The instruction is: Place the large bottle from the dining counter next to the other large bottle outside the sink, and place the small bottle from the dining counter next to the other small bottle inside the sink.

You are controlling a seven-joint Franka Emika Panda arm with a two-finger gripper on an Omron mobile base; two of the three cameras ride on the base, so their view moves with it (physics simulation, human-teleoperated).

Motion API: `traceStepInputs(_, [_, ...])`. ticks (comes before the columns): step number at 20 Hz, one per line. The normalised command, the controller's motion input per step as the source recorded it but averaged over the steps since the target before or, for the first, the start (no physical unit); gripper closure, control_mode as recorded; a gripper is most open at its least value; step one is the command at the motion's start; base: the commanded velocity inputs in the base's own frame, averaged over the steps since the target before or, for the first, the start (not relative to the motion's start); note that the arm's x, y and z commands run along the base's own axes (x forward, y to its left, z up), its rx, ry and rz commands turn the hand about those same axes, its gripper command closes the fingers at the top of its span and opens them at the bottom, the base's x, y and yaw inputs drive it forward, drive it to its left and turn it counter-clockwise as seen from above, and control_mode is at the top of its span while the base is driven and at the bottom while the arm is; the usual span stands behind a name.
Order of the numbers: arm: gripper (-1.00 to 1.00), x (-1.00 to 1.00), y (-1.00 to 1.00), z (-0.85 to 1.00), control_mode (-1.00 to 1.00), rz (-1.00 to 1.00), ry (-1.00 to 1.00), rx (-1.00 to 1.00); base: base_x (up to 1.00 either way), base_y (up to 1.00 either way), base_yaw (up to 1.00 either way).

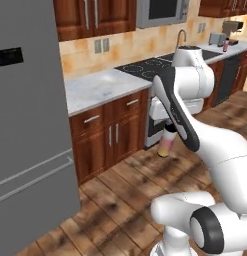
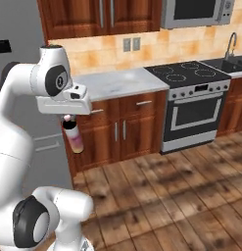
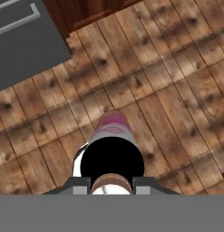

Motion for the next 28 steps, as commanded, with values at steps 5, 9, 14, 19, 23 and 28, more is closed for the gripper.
traceStepInputs(5, [1.00, 0.00, 0.00, 0.00, 1.00, 0.00, 0.00, 0.00, 1.00, -0.42, -0.03])
traceStepInputs(9, [1.00, 0.00, 0.00, 0.00, 1.00, 0.00, 0.00, 0.00, 1.00, -0.38, 0.07])
traceStepInputs(14, [1.00, 0.00, 0.00, 0.00, 1.00, 0.00, 0.00, 0.00, 0.91, -0.61, 0.13])
traceStepInputs(19, [1.00, 0.00, 0.00, 0.00, 1.00, 0.00, 0.00, 0.00, 0.51, -0.82, 0.13])
traceStepInputs(23, [1.00, 0.00, 0.00, 0.00, 1.00, 0.00, 0.00, 0.00, 0.41, -0.95, 0.13])
traceStepInputs(28, [1.00, 0.00, 0.00, 0.00, 1.00, 0.00, 0.00, 0.00, 0.53, -0.91, 0.15])
